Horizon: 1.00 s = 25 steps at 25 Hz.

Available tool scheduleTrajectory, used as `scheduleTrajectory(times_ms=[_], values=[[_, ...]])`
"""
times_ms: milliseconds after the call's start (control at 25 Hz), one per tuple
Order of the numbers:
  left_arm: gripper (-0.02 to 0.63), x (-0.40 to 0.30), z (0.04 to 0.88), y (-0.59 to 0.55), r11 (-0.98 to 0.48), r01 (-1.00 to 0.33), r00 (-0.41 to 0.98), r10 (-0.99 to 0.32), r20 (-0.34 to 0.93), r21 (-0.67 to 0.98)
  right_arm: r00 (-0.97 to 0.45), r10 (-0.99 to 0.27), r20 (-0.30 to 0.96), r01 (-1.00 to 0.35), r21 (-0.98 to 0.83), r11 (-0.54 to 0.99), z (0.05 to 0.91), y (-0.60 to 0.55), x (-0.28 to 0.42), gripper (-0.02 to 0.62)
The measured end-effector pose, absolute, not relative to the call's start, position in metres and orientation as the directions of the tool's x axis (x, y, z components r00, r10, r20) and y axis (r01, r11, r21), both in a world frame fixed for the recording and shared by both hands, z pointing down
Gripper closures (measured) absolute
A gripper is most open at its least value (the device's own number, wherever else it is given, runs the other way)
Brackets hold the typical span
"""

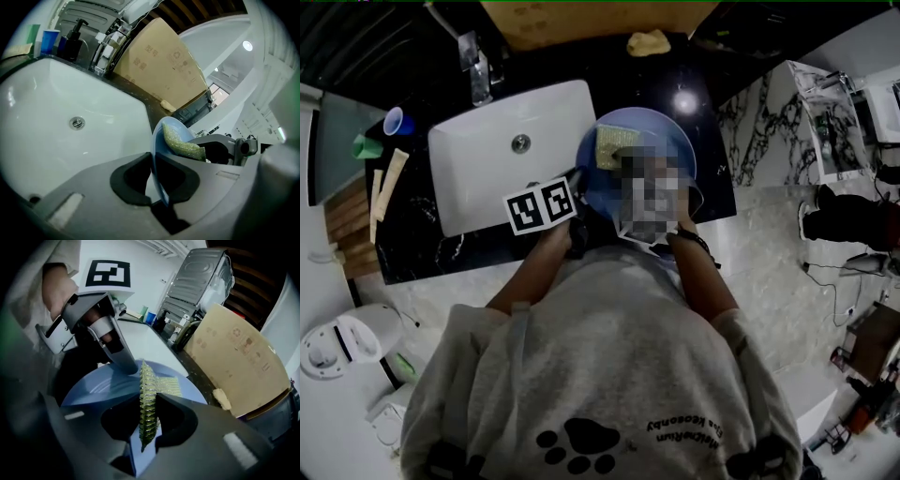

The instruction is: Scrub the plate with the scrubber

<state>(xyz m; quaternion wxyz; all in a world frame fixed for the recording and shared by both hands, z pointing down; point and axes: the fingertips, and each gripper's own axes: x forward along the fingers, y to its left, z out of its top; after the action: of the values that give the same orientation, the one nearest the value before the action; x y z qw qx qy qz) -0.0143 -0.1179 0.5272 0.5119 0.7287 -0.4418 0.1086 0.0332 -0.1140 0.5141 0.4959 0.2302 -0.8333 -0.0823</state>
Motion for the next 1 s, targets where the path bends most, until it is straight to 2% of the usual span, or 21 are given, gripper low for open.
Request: scheduleTrajectory(times_ms=[120, 480, 680, 1000], values=[[0.580, -0.015, 0.527, -0.117, -0.082, -0.769, 0.567, -0.546, 0.617, 0.633, -0.418, -0.397, 0.817, -0.278, 0.301, 0.912, 0.521, -0.106, 0.027, 0.518], [0.581, -0.020, 0.531, -0.116, -0.012, -0.785, 0.518, -0.562, 0.645, 0.619, -0.472, -0.085, 0.878, -0.202, -0.014, 0.979, 0.523, -0.057, 0.013, 0.520], [0.589, -0.019, 0.531, -0.114, -0.023, -0.800, 0.505, -0.563, 0.654, 0.599, -0.514, 0.100, 0.852, -0.135, -0.196, 0.971, 0.515, -0.016, 0.014, 0.520], [0.589, -0.015, 0.531, -0.112, -0.072, -0.825, 0.498, -0.562, 0.660, 0.561, -0.580, 0.258, 0.773, -0.060, -0.356, 0.933, 0.490, 0.020, 0.031, 0.520]])
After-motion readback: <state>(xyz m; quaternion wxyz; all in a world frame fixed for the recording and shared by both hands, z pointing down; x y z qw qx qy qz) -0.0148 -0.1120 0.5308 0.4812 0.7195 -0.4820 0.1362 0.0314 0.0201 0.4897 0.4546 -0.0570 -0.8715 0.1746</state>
